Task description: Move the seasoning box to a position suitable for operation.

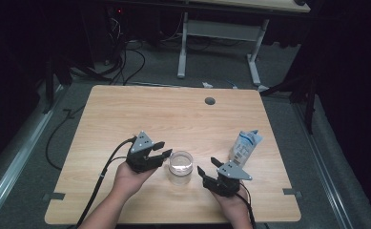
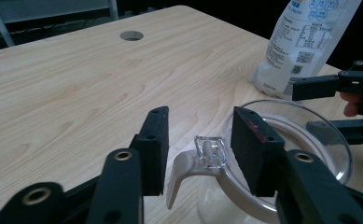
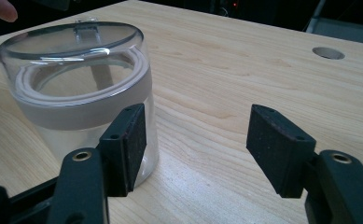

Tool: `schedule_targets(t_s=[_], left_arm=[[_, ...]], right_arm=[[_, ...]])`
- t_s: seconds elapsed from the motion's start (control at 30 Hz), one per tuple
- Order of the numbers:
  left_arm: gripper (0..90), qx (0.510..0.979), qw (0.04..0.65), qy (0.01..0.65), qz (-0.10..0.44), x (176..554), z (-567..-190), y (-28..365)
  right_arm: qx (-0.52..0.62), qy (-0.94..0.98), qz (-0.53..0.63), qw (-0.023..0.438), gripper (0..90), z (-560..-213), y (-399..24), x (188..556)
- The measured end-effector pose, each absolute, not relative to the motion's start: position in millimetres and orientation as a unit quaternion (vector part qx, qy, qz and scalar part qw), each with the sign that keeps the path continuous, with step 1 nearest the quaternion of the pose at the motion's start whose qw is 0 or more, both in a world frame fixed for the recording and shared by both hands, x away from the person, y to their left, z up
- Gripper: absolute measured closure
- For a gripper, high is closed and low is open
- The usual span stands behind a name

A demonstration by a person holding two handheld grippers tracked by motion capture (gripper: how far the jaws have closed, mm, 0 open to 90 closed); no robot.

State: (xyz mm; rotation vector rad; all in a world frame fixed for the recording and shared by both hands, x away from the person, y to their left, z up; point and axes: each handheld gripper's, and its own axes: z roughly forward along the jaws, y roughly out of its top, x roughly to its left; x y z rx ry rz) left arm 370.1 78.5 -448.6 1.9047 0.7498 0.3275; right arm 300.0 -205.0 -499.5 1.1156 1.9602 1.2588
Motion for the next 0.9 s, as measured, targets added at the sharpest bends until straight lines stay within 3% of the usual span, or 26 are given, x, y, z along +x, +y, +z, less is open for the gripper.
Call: schedule_targets(t_s=[0.27,0.3,0.53,0.9], left_arm=[[66.7,0.793,0.499,0.319,0.142,371.3,-452.2,72.3],[72.5,0.794,0.498,0.319,0.143,371.7,-452.4,72.3],[87.3,0.794,0.494,0.319,0.154,370.5,-453.7,69.4],[89.8,0.795,0.491,0.315,0.167,368.0,-454.6,67.5]], right_arm=[[0.413,0.732,0.467,0.275,39.0,-499.8,-203.9,300.1],[0.411,0.733,0.467,0.274,40.6,-500.2,-202.9,299.9],[0.407,0.737,0.468,0.269,43.6,-499.9,-202.1,299.5],[0.403,0.735,0.475,0.266,46.6,-496.5,-201.2,297.1]])
